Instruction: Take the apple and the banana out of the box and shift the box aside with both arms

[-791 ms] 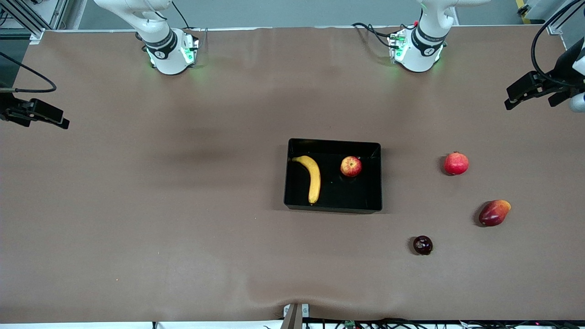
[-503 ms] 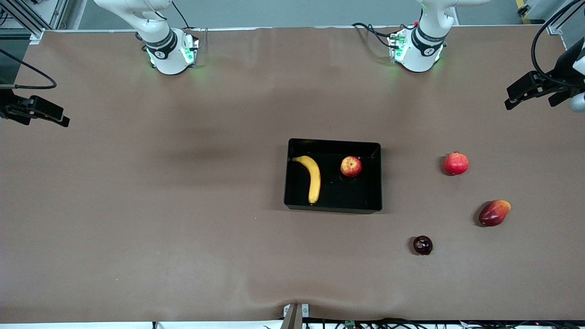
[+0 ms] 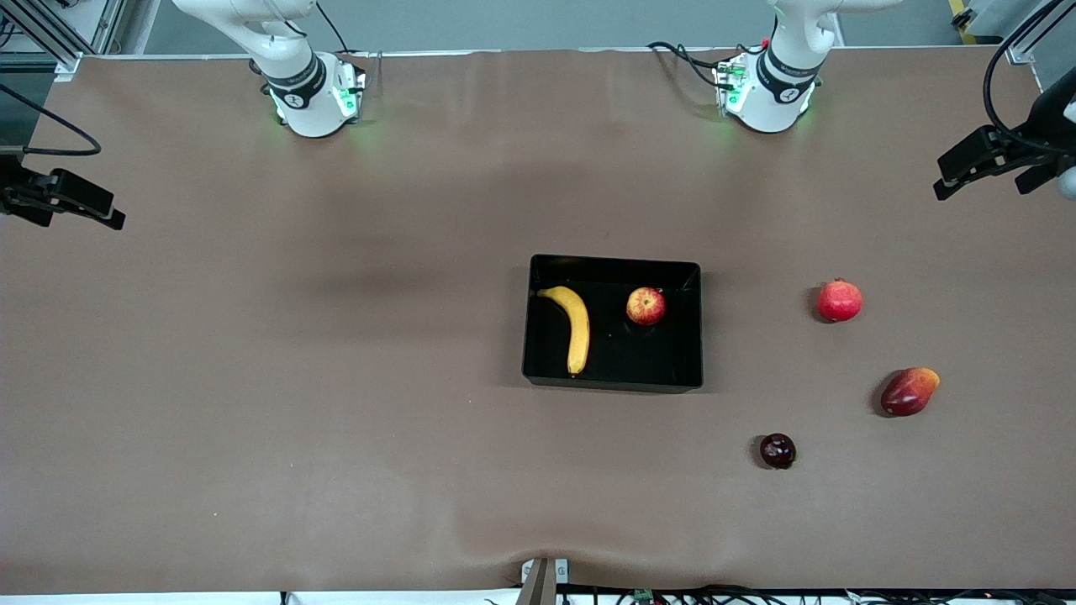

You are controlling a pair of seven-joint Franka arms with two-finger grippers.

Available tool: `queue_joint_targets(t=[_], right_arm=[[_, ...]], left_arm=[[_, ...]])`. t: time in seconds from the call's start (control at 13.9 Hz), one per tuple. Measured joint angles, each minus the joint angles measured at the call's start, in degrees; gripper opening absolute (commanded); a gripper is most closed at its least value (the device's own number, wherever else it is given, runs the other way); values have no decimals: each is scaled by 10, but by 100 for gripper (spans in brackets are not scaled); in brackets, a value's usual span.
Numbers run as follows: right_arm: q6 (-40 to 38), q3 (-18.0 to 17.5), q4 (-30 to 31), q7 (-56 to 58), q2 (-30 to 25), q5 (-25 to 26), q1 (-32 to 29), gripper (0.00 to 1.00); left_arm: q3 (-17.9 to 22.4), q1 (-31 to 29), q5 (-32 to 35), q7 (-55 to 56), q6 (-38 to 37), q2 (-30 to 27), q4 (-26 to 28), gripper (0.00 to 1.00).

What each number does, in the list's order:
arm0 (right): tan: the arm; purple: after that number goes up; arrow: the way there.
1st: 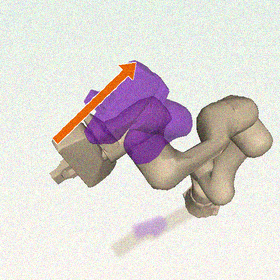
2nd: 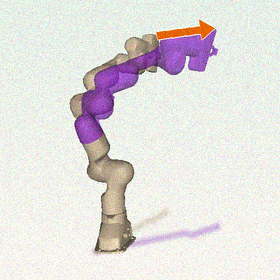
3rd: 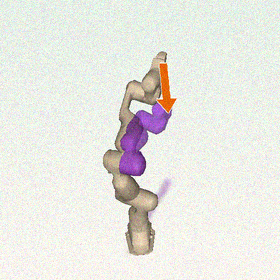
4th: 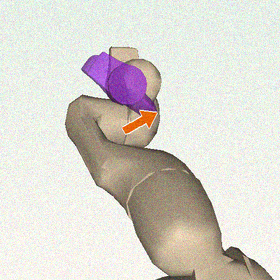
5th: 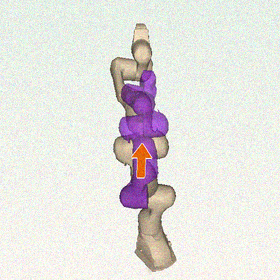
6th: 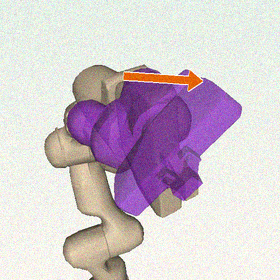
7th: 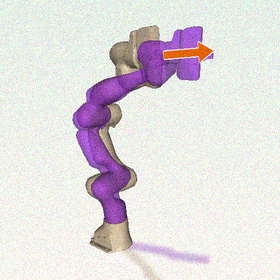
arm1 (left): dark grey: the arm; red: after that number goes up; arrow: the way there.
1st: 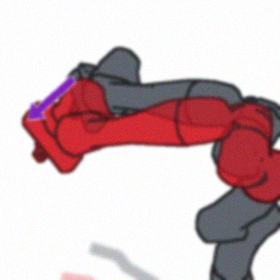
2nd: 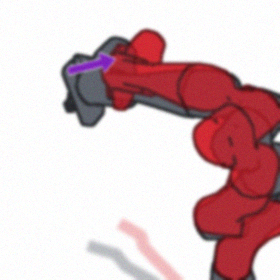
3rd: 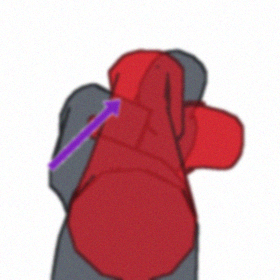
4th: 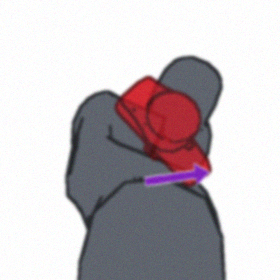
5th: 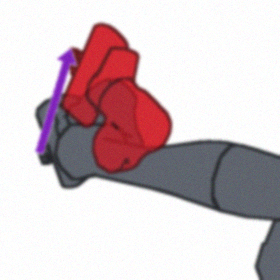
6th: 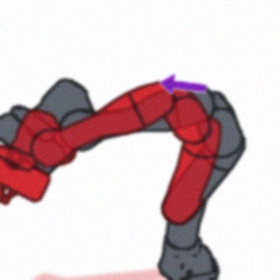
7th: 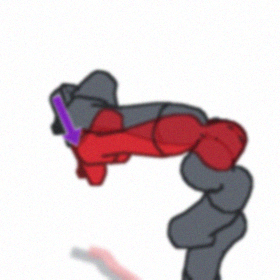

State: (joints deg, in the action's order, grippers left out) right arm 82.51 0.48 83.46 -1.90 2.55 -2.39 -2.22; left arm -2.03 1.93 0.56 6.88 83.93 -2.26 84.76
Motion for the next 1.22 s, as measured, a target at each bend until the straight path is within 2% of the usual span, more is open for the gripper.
queue_joint_targets(t=[1.22], right_arm=[[-1,-3,7,0,12,-1,4,100]], left_arm=[[-1,0,0,0,-13,7,-3,100]])
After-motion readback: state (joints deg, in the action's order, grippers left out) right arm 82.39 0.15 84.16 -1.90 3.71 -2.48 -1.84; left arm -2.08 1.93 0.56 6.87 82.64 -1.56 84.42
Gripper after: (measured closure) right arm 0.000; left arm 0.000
